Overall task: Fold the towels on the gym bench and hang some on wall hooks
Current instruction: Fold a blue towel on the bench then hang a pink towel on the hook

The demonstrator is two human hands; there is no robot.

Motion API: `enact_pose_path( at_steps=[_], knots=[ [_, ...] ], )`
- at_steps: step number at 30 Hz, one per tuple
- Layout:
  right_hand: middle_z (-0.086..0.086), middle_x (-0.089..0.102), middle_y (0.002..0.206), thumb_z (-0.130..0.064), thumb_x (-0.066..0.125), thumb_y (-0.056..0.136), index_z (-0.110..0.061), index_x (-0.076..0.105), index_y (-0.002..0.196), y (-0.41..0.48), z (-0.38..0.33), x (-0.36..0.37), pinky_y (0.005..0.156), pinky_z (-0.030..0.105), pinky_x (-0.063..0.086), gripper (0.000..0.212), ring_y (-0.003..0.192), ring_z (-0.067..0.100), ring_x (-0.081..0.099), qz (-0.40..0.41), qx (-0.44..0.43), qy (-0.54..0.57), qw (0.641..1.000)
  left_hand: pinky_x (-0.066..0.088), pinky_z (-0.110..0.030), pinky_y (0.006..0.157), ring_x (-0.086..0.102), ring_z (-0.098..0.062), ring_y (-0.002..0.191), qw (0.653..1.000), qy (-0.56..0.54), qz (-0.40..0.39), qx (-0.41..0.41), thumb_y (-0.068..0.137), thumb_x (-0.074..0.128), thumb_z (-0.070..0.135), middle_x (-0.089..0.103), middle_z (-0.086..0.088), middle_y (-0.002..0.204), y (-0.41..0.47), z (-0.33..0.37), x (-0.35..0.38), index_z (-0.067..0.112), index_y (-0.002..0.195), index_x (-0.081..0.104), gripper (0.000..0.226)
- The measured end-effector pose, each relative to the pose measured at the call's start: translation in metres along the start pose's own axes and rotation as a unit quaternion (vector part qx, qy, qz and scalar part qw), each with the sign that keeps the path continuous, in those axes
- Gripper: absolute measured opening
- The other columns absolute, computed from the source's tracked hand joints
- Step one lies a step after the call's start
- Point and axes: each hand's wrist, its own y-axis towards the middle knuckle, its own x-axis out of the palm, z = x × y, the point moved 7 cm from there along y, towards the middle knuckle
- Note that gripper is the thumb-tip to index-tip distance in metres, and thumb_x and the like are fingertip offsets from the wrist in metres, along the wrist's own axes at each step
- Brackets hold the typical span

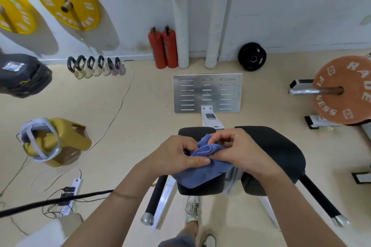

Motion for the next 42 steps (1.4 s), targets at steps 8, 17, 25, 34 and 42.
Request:
enact_pose_path(
  at_steps=[8, 17, 25, 34, 42],
  knots=[
    [-0.014, 0.065, 0.105, -0.027, 0.069, 0.086, -0.029, 0.063, 0.109, -0.058, -0.029, 0.020, 0.084, 0.025, 0.050, 0.024, 0.099, 0.006, 0.062, -0.082, -0.058, -0.032, 0.994, 0.041, -0.027, 0.064, 0.054, -0.022, 0.071, 0.991, 0.029, 0.130, 0.024, 0.081, 0.059, 0.037, 0.060, -0.007, 0.073, -0.073, 0.059, -0.028, 0.015, 0.075, 0.065, 0.024],
    [-0.001, 0.064, 0.062, -0.039, 0.074, 0.080, -0.018, 0.070, 0.069, -0.070, -0.078, 0.047, 0.064, 0.029, 0.049, 0.024, 0.062, 0.009, 0.060, -0.039, -0.064, -0.031, 0.997, 0.040, -0.026, 0.069, 0.053, -0.015, 0.075, 0.957, 0.059, 0.282, 0.015, 0.096, 0.046, 0.011, 0.063, -0.012, 0.084, -0.135, 0.074, -0.115, 0.007, 0.094, 0.059, 0.014],
    [0.004, 0.039, 0.052, -0.050, 0.065, 0.079, -0.004, 0.046, 0.054, -0.017, -0.160, 0.136, 0.051, 0.032, 0.033, 0.056, 0.049, 0.013, 0.036, 0.113, -0.148, -0.222, 0.957, 0.046, -0.019, 0.072, 0.060, -0.006, 0.083, 0.932, 0.012, 0.362, 0.006, 0.089, 0.044, -0.005, 0.067, 0.002, 0.087, -0.209, 0.012, -0.197, 0.029, 0.093, 0.060, 0.038],
    [0.000, 0.054, 0.069, -0.047, 0.067, 0.075, -0.016, 0.052, 0.062, 0.061, -0.254, 0.278, 0.057, 0.033, 0.039, 0.037, 0.067, 0.018, 0.052, 0.097, -0.183, -0.420, 0.883, 0.048, -0.026, 0.084, 0.065, -0.007, 0.096, 0.944, -0.037, 0.322, 0.053, 0.091, 0.050, -0.005, 0.072, 0.007, 0.097, -0.301, -0.047, -0.345, 0.028, 0.102, 0.068, 0.039],
    [-0.020, 0.065, 0.096, -0.044, 0.075, 0.073, -0.041, 0.058, 0.110, 0.129, -0.324, 0.346, 0.077, 0.025, 0.049, 0.042, 0.089, -0.002, 0.060, 0.029, -0.206, -0.120, 0.971, 0.045, -0.017, 0.081, 0.059, 0.000, 0.095, 0.925, 0.175, 0.292, 0.167, 0.089, 0.050, 0.007, 0.066, 0.021, 0.096, -0.306, -0.008, -0.416, 0.036, 0.103, 0.061, 0.034]
  ],
)
